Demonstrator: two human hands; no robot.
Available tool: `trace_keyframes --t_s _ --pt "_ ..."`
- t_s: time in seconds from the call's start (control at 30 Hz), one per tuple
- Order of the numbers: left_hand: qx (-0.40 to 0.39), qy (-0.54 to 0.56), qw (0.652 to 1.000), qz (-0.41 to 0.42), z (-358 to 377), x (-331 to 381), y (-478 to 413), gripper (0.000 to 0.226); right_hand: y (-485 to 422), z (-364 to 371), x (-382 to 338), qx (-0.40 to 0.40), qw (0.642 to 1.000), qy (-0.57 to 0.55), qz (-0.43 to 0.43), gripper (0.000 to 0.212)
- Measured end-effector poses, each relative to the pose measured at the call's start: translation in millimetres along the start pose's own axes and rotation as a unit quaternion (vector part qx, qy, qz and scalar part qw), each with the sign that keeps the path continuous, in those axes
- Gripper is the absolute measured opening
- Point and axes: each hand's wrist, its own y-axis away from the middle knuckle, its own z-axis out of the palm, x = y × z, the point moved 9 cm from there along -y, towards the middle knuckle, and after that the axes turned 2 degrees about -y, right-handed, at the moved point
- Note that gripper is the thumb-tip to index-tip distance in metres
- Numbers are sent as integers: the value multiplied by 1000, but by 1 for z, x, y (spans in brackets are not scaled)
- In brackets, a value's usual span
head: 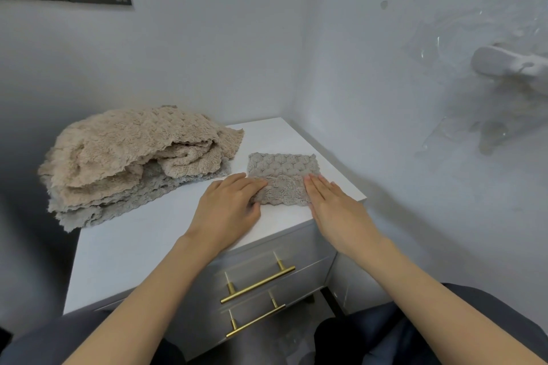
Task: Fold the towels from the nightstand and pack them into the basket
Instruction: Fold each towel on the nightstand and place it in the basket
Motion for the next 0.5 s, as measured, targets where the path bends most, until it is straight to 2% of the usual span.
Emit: trace_keyframes --t_s 0.1,0.2,0.27,0.33,0.4,0.5 --pt "5 24 1000 -9 0 -2 -1 44 -2 -2 5 -9 999 -45 3 59" --pt "4 97 995 -17 -1 -5 -3 37 -3 -13 14 13 990 -136 19 52" --pt "-17 161 986 -36 0 -9 -5 30 -5 -18 22 21 975 -219 43 43" --pt "-39 209 975 -69 1 -14 -7 19 -8 -18 33 22 944 -319 82 33" --pt "-51 245 963 -99 2 -19 -8 29 -11 -17 41 24 914 -390 111 22" --pt "-63 252 955 -141 4 -26 -6 41 -12 -13 44 16 894 -429 130 17"
